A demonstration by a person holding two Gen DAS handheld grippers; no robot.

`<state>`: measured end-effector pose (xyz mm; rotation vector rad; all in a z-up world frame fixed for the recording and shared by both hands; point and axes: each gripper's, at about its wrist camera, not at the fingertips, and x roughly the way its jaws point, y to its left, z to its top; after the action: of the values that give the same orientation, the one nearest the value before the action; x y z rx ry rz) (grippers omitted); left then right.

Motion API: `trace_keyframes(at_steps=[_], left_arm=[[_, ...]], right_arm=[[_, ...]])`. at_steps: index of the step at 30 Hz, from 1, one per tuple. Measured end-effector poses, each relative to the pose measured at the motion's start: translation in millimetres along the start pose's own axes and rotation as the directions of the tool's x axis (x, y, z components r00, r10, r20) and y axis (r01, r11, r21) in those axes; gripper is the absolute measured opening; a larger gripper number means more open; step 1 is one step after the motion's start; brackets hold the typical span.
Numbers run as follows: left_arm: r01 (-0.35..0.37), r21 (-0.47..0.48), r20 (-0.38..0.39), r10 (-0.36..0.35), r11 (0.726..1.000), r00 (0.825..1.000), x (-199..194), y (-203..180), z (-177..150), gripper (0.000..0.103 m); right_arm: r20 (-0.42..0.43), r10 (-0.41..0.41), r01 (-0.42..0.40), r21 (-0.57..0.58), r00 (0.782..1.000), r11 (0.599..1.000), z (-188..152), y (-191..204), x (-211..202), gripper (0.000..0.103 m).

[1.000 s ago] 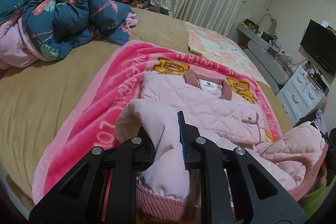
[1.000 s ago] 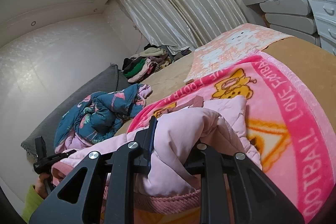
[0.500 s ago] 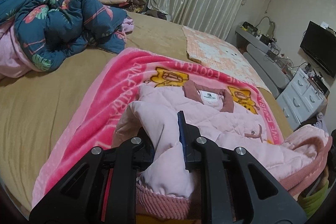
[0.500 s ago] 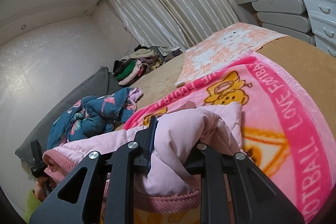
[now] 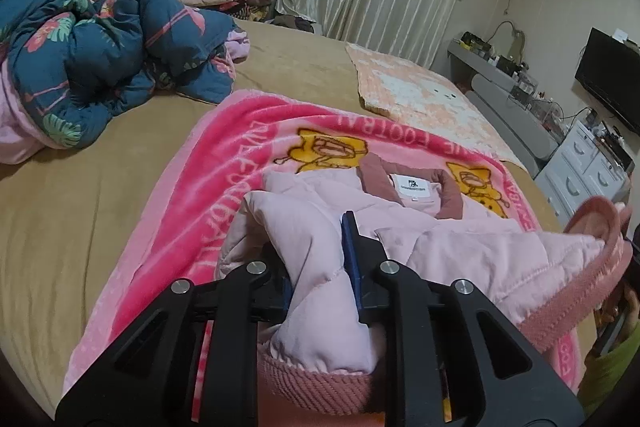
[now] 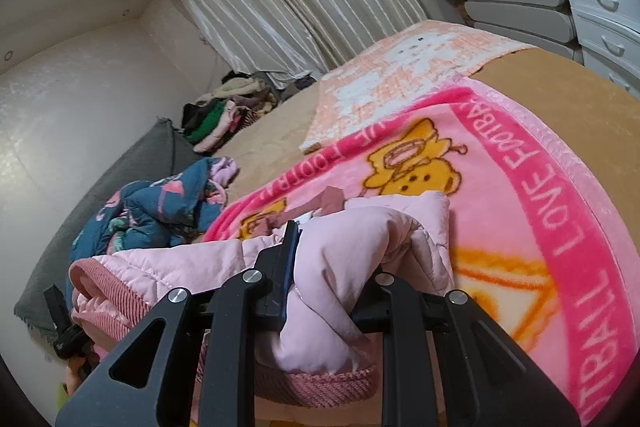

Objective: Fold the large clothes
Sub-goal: 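Lift the hem with both tools and fold it toward the collar, then lower the hem onto the folded part and open the right tool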

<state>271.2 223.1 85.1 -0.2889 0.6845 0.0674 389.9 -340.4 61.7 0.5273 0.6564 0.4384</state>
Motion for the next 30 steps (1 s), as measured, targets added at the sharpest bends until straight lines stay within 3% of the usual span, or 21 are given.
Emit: trace_keyframes(at_steps=[6, 10, 13, 15, 16, 17, 20, 23, 25, 30], left_arm=[[0.021, -0.025, -0.006, -0.021, 0.999, 1.000, 20, 6, 4, 0.025], [0.080, -0.060, 0.005, -0.080, 0.995, 0.997, 25, 8, 5, 0.056], [0.103, -0.070, 0.027, -0.101, 0.992, 0.995, 23, 4, 8, 0.063], [0.132, -0.090, 0.057, -0.127, 0.987, 0.990, 18, 5, 11, 0.068], [0.145, -0.099, 0.079, -0.138, 0.984, 0.987, 14, 5, 13, 0.076], [0.143, -0.106, 0.120, -0.130, 0.984, 0.984, 7, 6, 16, 0.082], [0.091, -0.097, 0.227, -0.067, 0.991, 0.972, -13, 4, 26, 0.087], [0.037, -0.080, 0.263, -0.014, 0.996, 0.965, -22, 7, 35, 0.087], [-0.024, -0.069, 0.273, 0.042, 0.997, 0.961, -20, 11, 34, 0.087], [-0.044, -0.057, 0.204, 0.055, 0.997, 0.977, 4, 30, 18, 0.089]], right_arm=[[-0.040, -0.047, 0.049, 0.033, 0.998, 0.998, 8, -8, 27, 0.022], [-0.078, -0.069, 0.073, 0.054, 0.995, 0.996, 12, -17, 47, 0.022], [-0.107, -0.084, 0.093, 0.084, 0.991, 0.992, 13, -26, 63, 0.023], [-0.125, -0.090, 0.103, 0.106, 0.988, 0.989, 12, -31, 74, 0.023], [-0.132, -0.091, 0.106, 0.114, 0.987, 0.988, 13, -33, 77, 0.023], [-0.138, -0.092, 0.110, 0.125, 0.986, 0.986, 13, -34, 81, 0.024], [-0.154, -0.096, 0.119, 0.146, 0.983, 0.982, 14, -36, 90, 0.027], [-0.148, -0.056, 0.082, 0.179, 0.987, 0.980, 18, -38, 93, 0.038], [-0.136, -0.020, 0.049, 0.211, 0.991, 0.976, 20, -39, 91, 0.053], [-0.080, 0.049, -0.031, 0.212, 0.996, 0.977, 27, -30, 78, 0.079]])
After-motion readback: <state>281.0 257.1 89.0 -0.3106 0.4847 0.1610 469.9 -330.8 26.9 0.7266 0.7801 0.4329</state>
